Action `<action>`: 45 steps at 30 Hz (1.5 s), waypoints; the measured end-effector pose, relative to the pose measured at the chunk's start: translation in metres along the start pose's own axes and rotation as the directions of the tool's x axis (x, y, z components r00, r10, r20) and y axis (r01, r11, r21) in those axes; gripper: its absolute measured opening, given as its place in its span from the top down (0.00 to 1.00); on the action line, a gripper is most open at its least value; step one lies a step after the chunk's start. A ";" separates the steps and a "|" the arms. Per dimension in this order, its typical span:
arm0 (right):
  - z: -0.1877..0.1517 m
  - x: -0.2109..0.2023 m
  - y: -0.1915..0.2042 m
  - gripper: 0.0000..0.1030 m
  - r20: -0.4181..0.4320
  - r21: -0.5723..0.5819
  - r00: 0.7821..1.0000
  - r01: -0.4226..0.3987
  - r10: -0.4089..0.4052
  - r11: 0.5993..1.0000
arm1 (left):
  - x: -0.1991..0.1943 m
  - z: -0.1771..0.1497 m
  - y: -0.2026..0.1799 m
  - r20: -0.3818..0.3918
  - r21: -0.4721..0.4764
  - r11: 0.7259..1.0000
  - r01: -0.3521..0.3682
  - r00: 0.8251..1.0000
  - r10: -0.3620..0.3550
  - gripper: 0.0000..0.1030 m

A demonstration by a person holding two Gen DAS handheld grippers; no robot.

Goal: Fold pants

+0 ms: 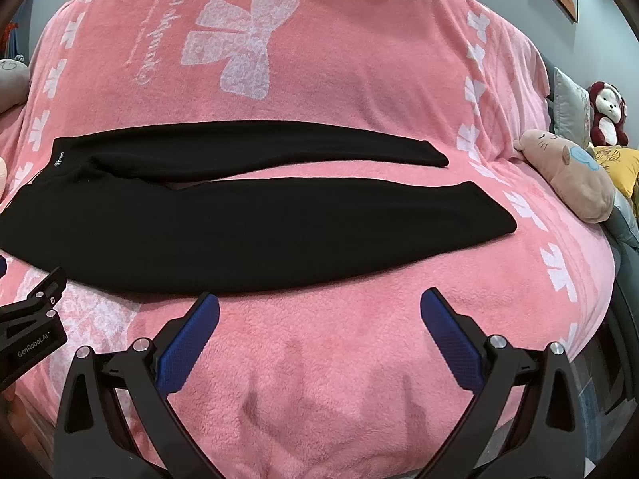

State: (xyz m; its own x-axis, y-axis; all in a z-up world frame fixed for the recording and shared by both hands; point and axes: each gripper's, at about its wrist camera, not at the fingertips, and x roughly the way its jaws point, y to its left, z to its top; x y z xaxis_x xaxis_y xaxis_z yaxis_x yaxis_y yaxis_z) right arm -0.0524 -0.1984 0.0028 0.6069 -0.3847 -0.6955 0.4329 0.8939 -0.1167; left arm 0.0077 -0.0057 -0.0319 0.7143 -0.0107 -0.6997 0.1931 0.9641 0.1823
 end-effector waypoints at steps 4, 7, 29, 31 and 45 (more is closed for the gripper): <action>0.000 0.000 0.000 0.04 0.000 -0.001 1.000 -0.001 0.001 1.000 | 0.001 0.001 0.000 -0.009 -0.001 1.000 0.002 1.000 -0.002 0.07; 0.000 0.000 0.000 0.04 -0.001 0.000 1.000 -0.001 0.001 1.000 | 0.001 0.001 0.000 -0.009 -0.002 1.000 0.003 1.000 -0.003 0.07; 0.052 0.008 -0.039 0.04 -0.049 -0.003 0.998 -0.048 0.048 0.999 | -0.008 0.015 0.005 0.026 0.000 0.994 0.106 0.994 -0.106 0.07; 0.078 0.018 -0.062 0.04 -0.057 0.013 0.997 -0.055 0.055 0.998 | -0.009 0.022 0.009 0.038 -0.003 0.994 0.112 0.993 -0.111 0.07; 0.210 0.287 -0.219 0.05 -0.191 0.257 0.967 -0.115 0.167 0.960 | 0.115 0.153 0.137 -0.110 -0.230 0.961 0.153 0.977 -0.182 0.07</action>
State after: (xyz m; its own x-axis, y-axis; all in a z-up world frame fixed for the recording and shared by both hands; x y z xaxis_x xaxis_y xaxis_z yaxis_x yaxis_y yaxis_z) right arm 0.1669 -0.5526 -0.0222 0.5318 -0.1790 -0.8277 0.5173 0.8426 0.1502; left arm 0.2194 0.0845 0.0185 0.5888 -0.1566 -0.7929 0.1402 0.9860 -0.0906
